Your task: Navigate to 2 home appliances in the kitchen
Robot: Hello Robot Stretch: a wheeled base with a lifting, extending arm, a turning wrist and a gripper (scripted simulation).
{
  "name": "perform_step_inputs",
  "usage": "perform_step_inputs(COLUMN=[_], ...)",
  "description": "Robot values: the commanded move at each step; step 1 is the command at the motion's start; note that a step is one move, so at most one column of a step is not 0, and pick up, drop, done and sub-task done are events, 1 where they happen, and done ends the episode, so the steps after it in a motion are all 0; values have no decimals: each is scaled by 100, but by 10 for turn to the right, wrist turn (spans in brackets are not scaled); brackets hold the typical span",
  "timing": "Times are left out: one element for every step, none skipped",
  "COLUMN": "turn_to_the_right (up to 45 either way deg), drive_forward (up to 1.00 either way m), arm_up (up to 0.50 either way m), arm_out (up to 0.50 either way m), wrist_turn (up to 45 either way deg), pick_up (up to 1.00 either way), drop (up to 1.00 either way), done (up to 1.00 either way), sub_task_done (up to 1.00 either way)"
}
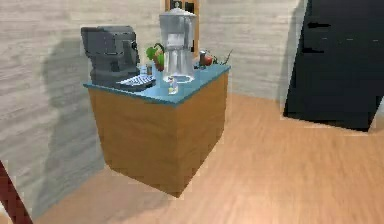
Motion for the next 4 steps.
perform_step_inputs(turn_to_the_right=[0,-300,0,450], drive_forward=[65,0,0,0], arm_up=[0,0,0,0], arm_out=[0,0,0,0], wrist_turn=[0,0,0,0], pick_up=[0,0,0,0], drop=[0,0,0,0], done=[0,0,0,0], sub_task_done=[0,0,100,0])
